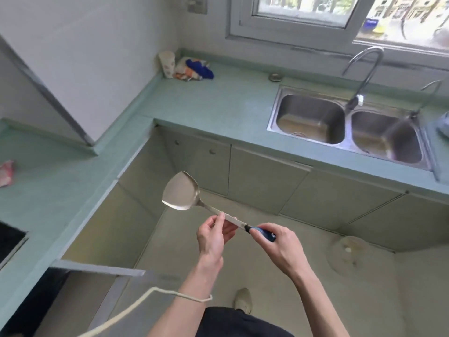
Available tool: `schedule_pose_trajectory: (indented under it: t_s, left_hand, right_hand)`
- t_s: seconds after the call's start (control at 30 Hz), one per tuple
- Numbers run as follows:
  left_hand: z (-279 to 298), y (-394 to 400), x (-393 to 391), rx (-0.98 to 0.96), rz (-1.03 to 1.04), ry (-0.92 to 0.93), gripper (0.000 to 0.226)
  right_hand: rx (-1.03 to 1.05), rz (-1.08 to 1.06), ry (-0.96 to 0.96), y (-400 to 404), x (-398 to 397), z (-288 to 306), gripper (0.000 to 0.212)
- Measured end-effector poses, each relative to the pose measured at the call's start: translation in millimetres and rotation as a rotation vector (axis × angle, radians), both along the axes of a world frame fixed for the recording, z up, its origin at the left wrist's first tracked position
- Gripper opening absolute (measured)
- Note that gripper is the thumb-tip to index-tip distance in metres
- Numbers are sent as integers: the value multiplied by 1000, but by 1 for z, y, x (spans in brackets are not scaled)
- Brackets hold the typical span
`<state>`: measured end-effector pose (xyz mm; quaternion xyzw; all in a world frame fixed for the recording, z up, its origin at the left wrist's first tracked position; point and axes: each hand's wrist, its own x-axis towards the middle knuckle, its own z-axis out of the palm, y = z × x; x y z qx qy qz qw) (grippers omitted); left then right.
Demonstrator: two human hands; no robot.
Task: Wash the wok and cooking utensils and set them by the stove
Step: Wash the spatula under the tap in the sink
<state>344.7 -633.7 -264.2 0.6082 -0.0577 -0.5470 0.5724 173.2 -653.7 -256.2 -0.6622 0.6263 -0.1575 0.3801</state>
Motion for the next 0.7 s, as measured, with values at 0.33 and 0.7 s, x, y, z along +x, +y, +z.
schedule_pose_trajectory:
  t_s: [0.33, 0.7]
  left_hand:
    - [7, -130, -74, -1, -196, -35, 16]
    - [-1, -336, -117, -20, -325, 37, 18]
  right_hand:
    - [-36, -239, -16, -94, -73, -4, 26]
    - [-42, -330, 84, -281, -125, 7, 33]
